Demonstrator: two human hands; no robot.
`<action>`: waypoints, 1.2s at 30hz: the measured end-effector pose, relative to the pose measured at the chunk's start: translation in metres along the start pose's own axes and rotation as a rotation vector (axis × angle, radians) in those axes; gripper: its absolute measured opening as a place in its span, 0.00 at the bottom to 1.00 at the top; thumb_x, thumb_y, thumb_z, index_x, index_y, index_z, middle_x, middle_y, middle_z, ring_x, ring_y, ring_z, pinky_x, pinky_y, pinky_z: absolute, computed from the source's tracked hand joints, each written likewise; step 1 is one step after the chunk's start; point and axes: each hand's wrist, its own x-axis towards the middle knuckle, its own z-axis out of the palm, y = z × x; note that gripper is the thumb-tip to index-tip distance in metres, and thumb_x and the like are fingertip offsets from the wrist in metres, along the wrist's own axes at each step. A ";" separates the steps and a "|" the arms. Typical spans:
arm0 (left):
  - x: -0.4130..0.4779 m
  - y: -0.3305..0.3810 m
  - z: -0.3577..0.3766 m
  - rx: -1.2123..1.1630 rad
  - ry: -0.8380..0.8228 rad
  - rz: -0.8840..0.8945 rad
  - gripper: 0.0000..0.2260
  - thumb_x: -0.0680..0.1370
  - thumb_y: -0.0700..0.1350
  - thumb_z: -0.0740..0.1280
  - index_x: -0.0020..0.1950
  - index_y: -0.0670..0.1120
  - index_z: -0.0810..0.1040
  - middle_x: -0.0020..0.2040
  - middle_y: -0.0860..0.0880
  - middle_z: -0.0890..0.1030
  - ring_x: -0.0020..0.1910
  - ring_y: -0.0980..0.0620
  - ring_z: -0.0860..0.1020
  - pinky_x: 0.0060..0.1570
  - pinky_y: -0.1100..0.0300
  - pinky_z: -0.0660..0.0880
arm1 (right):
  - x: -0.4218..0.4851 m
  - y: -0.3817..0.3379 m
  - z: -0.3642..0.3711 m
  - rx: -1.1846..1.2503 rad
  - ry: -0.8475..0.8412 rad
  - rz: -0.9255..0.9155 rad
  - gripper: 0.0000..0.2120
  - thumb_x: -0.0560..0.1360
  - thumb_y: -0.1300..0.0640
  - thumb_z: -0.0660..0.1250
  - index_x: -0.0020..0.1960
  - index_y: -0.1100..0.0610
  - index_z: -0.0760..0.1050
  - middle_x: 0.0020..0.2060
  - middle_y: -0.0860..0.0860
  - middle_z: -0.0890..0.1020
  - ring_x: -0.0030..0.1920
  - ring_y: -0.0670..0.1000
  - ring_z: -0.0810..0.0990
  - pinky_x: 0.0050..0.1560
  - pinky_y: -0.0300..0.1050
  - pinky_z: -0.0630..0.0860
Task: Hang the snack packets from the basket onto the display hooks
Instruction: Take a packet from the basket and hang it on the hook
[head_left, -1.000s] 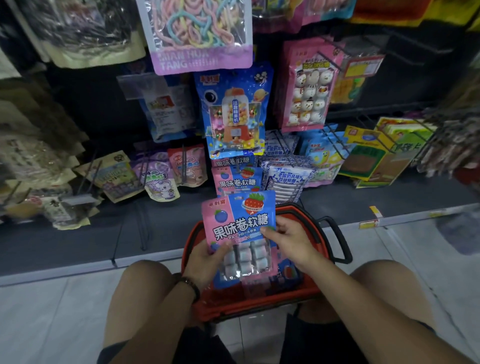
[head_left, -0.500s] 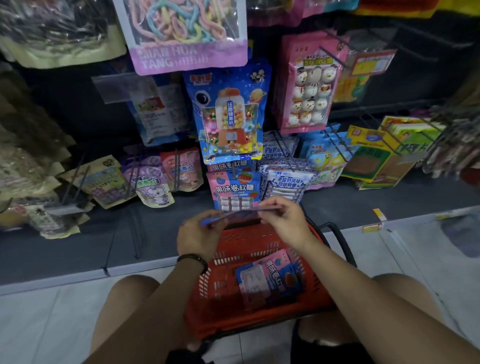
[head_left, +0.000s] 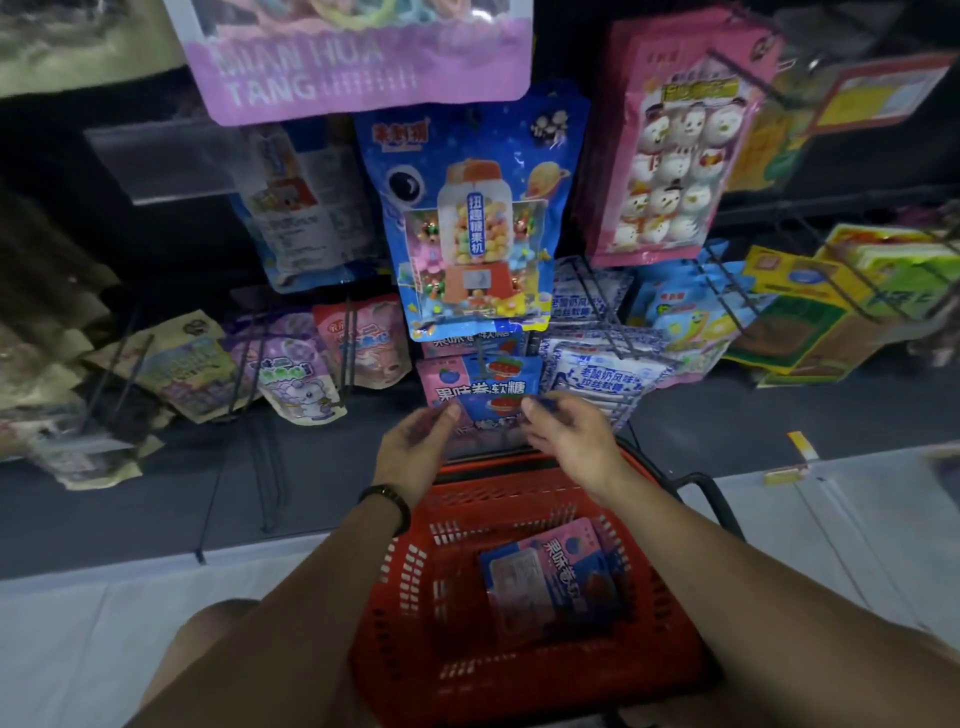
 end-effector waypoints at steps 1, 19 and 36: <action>0.006 0.000 0.001 0.010 -0.004 -0.035 0.11 0.70 0.66 0.76 0.47 0.64 0.89 0.56 0.56 0.88 0.59 0.49 0.86 0.62 0.46 0.82 | 0.006 0.001 0.001 0.005 0.005 0.031 0.07 0.82 0.50 0.71 0.52 0.54 0.81 0.50 0.55 0.87 0.52 0.54 0.89 0.62 0.56 0.84; 0.072 0.007 0.009 0.097 0.130 -0.136 0.24 0.63 0.78 0.75 0.50 0.63 0.85 0.53 0.53 0.87 0.55 0.46 0.87 0.63 0.43 0.83 | 0.067 0.013 0.015 -0.043 0.191 0.095 0.43 0.71 0.25 0.69 0.54 0.68 0.78 0.53 0.69 0.83 0.44 0.64 0.88 0.53 0.66 0.85; 0.089 0.019 0.025 0.231 0.275 -0.194 0.44 0.66 0.79 0.67 0.69 0.47 0.77 0.60 0.44 0.85 0.55 0.39 0.85 0.60 0.40 0.83 | 0.076 0.021 0.014 -0.192 0.100 0.086 0.24 0.77 0.43 0.73 0.70 0.49 0.75 0.62 0.46 0.83 0.64 0.52 0.82 0.68 0.57 0.79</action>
